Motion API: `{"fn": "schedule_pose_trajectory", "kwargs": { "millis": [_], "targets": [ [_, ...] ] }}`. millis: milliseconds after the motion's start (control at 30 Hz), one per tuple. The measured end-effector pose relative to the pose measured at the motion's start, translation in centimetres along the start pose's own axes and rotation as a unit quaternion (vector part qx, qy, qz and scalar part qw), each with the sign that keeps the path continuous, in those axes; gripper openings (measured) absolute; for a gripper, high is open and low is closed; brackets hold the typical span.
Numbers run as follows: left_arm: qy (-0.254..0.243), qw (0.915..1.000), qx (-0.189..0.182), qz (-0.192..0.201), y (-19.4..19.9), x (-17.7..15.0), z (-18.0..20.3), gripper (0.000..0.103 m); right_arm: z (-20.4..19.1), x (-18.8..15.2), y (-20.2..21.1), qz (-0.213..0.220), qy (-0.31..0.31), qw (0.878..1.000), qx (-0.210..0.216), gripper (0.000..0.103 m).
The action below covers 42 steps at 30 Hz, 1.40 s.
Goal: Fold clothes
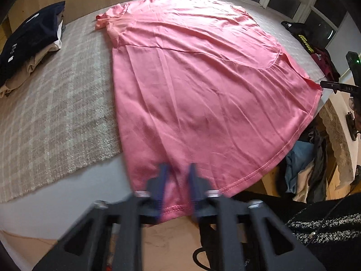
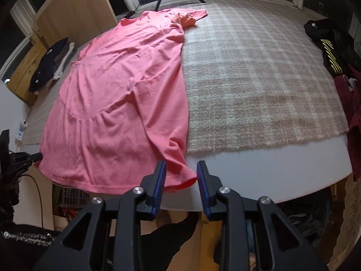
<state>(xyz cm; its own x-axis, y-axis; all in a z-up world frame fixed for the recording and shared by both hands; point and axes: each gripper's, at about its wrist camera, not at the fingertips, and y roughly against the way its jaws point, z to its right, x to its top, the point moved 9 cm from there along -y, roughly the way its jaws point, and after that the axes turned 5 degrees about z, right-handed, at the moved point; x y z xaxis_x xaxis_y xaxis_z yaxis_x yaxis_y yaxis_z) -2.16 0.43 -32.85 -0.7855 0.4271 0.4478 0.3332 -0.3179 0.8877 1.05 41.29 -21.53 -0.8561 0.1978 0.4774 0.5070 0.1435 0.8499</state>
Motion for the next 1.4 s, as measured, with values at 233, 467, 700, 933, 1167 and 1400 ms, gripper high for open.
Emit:
{"fn": "schedule_pose_trajectory", "kwargs": {
  "millis": [233,467,700,933,1167,1400],
  "targets": [
    [0.051,0.998,-0.032,0.022,1.6,0.3,-1.9,0.0,-0.7,-1.4,0.9,-0.01,0.046,0.999,0.002,0.037],
    [0.076,0.9956,-0.047,0.027,2.5,0.4,-3.0,0.0,-0.6,-1.6,-1.1,-0.017,0.058,0.998,0.005,0.039],
    [0.081,0.9946,-0.059,0.026,2.5,0.5,-2.8,0.0,-1.6,-1.1,-1.2,-0.01,0.072,0.997,0.018,0.002],
    [0.107,0.9919,-0.034,0.06,7.6,0.3,-5.6,0.0,-3.2,0.3,3.0,0.034,0.1,0.994,0.018,0.002],
    [0.121,0.9898,-0.058,0.046,4.7,-1.8,-4.8,0.011,-2.1,-1.4,-0.5,-0.012,0.092,0.996,-0.004,0.003],
    [0.078,0.9945,-0.045,0.054,3.6,-0.5,-1.7,0.029,-1.9,-1.2,-1.2,-0.022,0.092,0.995,-0.002,0.003]
  ]
}}
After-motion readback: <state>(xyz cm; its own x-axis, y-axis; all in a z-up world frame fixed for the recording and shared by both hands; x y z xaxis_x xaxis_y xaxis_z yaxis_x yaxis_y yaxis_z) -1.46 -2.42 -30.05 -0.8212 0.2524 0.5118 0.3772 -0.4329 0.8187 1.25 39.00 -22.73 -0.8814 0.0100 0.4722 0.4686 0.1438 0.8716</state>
